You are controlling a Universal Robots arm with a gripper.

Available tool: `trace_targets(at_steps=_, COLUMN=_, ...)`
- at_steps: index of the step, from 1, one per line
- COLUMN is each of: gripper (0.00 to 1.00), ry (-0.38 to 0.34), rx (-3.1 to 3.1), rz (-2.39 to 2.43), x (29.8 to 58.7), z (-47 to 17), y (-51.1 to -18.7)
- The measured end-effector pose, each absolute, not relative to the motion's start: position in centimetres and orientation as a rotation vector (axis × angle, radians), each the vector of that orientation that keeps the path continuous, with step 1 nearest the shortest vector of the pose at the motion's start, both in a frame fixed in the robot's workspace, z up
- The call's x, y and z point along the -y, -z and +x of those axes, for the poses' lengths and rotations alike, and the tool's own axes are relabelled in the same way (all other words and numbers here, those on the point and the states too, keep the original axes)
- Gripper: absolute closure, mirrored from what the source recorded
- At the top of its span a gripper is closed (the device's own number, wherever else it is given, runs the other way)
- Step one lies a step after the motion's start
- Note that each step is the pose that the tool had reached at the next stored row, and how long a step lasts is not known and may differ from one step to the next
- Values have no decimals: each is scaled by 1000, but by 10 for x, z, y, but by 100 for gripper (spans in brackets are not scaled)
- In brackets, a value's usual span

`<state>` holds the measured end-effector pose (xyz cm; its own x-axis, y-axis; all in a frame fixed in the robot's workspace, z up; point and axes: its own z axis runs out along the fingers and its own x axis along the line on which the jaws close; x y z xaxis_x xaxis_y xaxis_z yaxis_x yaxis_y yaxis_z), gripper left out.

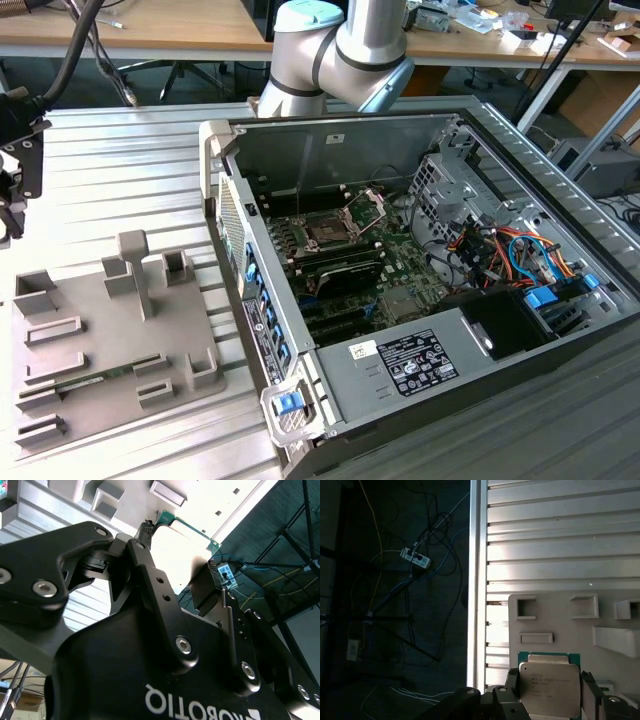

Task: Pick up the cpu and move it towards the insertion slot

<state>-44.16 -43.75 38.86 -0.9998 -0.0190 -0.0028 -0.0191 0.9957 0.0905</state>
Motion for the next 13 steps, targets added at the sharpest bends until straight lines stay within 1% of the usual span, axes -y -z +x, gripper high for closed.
trace_targets(at_steps=13, gripper=45, ry=-143, rx=-3136, rz=-30, x=438, z=-439, y=-389)
